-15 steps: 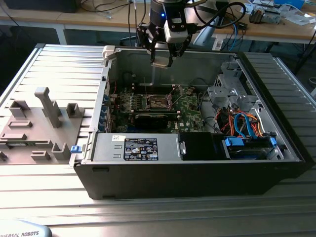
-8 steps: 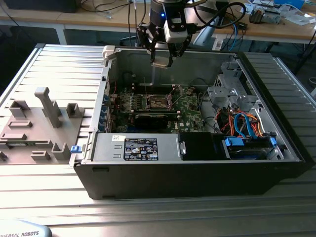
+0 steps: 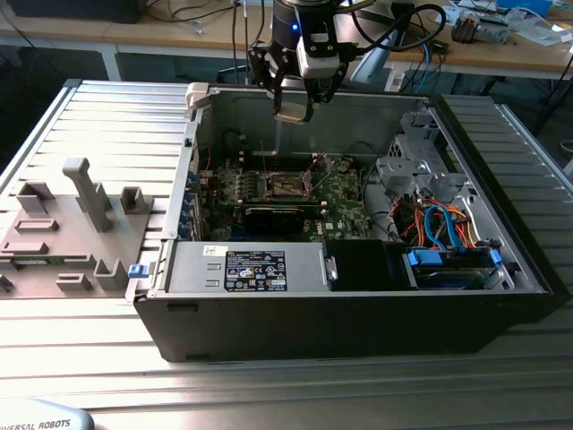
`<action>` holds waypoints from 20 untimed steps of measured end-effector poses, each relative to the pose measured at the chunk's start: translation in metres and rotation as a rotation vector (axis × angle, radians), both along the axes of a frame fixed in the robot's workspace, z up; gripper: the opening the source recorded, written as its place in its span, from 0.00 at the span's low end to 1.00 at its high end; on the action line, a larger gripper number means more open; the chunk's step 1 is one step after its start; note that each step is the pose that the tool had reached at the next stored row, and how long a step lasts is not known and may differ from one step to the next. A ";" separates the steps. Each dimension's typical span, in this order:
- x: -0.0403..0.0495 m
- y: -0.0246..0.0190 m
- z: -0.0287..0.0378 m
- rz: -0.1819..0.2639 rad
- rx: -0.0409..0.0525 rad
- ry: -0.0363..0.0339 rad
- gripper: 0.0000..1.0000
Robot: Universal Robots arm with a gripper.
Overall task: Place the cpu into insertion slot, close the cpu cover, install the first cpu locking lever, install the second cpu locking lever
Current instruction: 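Place the cpu into insertion slot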
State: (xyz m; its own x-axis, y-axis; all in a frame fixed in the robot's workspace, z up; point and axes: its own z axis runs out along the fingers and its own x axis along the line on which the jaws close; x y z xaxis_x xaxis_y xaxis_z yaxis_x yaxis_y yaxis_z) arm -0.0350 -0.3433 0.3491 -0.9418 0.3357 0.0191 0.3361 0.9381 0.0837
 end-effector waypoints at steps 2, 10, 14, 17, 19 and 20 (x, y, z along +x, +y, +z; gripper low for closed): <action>0.0000 0.0000 0.0000 -0.001 0.0000 0.0000 0.54; 0.0000 0.0000 -0.0001 -0.010 -0.0001 -0.0001 0.54; 0.0000 0.0000 -0.0001 -0.017 -0.0001 -0.0001 0.54; 0.0000 0.0000 -0.0001 -0.022 -0.0002 0.0000 0.54; 0.0000 0.0000 -0.0001 -0.024 -0.0002 0.0000 0.54; 0.0000 0.0000 -0.0001 -0.025 -0.0002 0.0000 0.54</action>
